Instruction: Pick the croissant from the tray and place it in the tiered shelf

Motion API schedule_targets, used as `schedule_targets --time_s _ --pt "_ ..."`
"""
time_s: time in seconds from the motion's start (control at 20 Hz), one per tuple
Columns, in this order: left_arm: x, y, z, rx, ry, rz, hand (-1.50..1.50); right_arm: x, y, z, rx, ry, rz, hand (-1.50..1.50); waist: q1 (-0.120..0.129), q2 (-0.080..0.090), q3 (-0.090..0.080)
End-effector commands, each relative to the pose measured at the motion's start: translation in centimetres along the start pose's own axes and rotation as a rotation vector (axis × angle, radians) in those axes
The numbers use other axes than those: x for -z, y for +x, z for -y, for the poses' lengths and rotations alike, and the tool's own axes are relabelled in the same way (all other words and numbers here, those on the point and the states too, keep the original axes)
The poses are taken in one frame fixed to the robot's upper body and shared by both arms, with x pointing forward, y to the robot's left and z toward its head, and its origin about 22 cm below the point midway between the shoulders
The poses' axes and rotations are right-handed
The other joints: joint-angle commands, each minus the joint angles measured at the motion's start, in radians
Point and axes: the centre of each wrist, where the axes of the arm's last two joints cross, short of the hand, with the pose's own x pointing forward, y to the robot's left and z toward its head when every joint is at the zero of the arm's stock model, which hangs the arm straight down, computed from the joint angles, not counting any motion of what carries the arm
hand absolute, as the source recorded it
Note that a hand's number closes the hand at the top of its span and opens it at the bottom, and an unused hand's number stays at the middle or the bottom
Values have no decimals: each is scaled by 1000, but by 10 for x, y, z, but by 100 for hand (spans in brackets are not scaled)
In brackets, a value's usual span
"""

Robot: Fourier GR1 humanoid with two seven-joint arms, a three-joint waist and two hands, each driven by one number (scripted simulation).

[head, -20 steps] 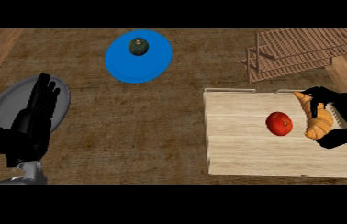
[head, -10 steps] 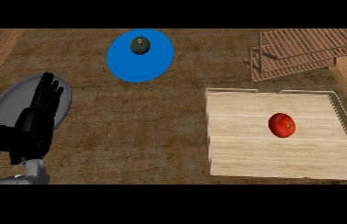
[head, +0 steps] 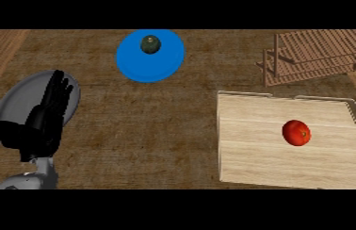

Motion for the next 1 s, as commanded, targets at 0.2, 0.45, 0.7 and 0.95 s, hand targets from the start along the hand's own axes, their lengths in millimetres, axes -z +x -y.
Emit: schedule_targets --time_s 0.2,0.45,0.7,0.95 --pt "4 22 9 -20 -27 11 0 47 -12 -12 56 -74 -45 150 13 3 1" --pt "0 5 6 -15 -19 12 0 71 -28 -11 85 -122 -12 150 14 4 1" --pt "5 10 1 -1 -16 2 0 83 -43 -59 75 -126 1 150 12 3 1" --pt "-2 1 12 -4 -18 16 0 117 -27 -64 85 -133 6 150 22 6 1"
